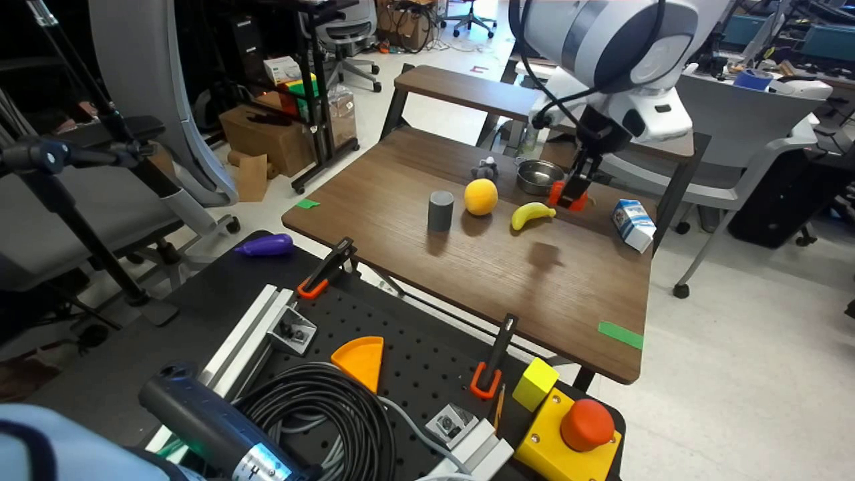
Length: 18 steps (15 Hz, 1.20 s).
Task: Pick up the orange toy and put it in the silver pot.
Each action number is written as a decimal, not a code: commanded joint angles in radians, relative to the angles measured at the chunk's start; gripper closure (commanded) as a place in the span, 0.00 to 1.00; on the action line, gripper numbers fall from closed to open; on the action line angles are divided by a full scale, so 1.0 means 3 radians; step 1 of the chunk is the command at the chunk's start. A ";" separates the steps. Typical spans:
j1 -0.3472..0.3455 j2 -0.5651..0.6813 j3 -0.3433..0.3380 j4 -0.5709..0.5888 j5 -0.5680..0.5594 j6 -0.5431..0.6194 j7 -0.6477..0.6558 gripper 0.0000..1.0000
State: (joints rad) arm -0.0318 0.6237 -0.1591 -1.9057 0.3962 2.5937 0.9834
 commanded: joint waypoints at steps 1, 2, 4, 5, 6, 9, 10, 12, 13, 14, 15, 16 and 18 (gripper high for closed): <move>-0.0001 -0.0381 0.0138 -0.0214 -0.0063 0.0085 -0.0260 0.77; -0.0007 -0.0411 0.0186 -0.0186 -0.0038 0.0078 -0.0335 0.77; -0.0018 -0.0443 0.0276 -0.0137 0.0009 0.0064 -0.0469 0.77; -0.0021 -0.0446 0.0313 -0.0121 0.0027 0.0062 -0.0523 0.77; -0.0021 -0.0437 0.0348 -0.0101 0.0038 0.0074 -0.0587 0.77; -0.0004 -0.0330 0.0404 -0.0016 0.0014 0.0217 -0.0780 0.77; 0.0000 -0.0276 0.0413 0.0026 0.0003 0.0283 -0.0845 0.77; -0.0003 -0.0176 0.0429 0.0114 0.0009 0.0377 -0.0948 0.77; -0.0008 -0.0120 0.0435 0.0174 0.0018 0.0396 -0.0985 0.77; -0.0009 -0.0063 0.0437 0.0234 0.0023 0.0420 -0.1012 0.77; -0.0012 -0.0006 0.0442 0.0299 0.0031 0.0424 -0.1041 0.77; -0.0014 0.0047 0.0453 0.0358 0.0038 0.0436 -0.1070 0.77; -0.0017 0.0138 0.0474 0.0460 0.0049 0.0457 -0.1127 0.77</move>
State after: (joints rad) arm -0.0290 0.6108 -0.0359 -1.8359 0.3963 2.7091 0.6842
